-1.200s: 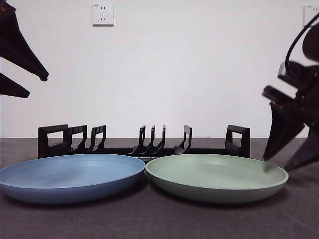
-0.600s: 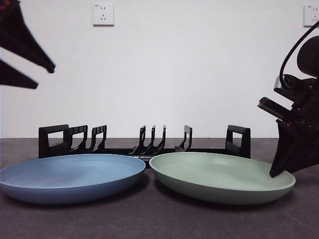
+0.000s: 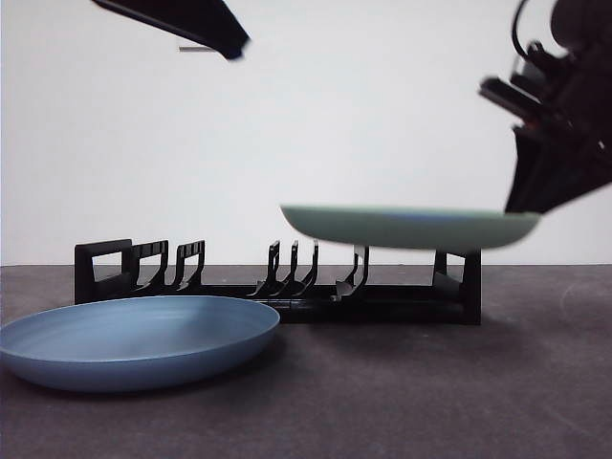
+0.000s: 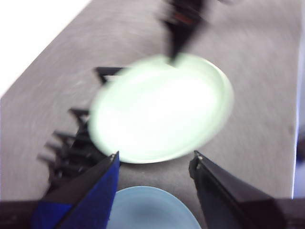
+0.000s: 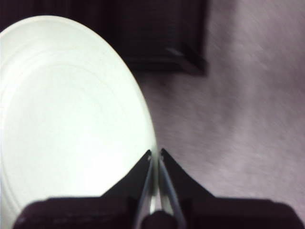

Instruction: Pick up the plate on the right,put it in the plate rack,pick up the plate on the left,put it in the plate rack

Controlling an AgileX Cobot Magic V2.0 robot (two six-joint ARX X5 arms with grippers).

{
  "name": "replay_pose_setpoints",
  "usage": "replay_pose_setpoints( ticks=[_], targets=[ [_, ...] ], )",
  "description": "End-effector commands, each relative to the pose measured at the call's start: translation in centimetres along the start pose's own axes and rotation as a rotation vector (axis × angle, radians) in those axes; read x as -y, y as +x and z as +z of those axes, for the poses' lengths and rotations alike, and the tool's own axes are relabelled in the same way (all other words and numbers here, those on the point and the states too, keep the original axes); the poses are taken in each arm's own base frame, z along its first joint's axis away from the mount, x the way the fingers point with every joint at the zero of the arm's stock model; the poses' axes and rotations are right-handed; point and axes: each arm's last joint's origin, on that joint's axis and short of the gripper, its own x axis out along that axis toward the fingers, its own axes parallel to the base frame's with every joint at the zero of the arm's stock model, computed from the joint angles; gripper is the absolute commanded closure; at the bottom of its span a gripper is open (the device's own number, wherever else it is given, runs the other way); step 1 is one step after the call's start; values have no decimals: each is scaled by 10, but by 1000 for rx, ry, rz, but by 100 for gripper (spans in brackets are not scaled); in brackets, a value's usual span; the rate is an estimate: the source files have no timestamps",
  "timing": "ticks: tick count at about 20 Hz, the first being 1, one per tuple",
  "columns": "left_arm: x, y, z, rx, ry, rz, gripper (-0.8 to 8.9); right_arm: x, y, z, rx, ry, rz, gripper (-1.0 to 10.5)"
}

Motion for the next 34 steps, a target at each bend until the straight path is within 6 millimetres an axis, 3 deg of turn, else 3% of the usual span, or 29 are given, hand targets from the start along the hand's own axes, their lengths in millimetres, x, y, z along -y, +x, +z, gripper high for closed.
replay_pose_setpoints(
  ticks=[1, 6, 10, 14, 16, 22, 25, 27, 28, 32, 34],
  targets=[
    [18, 15, 4, -47, 166, -36, 553, -14, -8, 6, -1, -47, 19, 959],
    [52, 52, 1, -176, 338, -109, 553, -34, -14, 8, -36, -108, 45, 959],
    [56, 70, -2, -214, 354, -73, 557, -36, -13, 4, -69, -111, 45, 959],
    [55, 72, 0, -193, 351, -51, 593, -37, -13, 3, -85, -114, 44, 959],
    [56, 72, 0, -197, 352, -54, 817, -37, -13, 3, -84, -115, 44, 959],
    [56, 72, 0, -197, 351, -55, 822, -37, -15, 3, -76, -123, 45, 957],
    [56, 72, 0, -182, 345, -75, 822, -40, -20, 5, -28, -148, 48, 899],
    [57, 72, 2, -174, 323, -70, 822, -44, -29, 8, 44, -176, 59, 716],
    [58, 72, 3, -169, 303, -67, 822, -46, -36, 10, 92, -191, 66, 687],
    [52, 69, 14, -116, 97, -78, 822, -63, -75, 17, 361, -256, 102, 691],
    [39, 66, 21, -88, -46, -28, 822, -69, -96, 17, 504, -276, 64, 695]
  ],
)
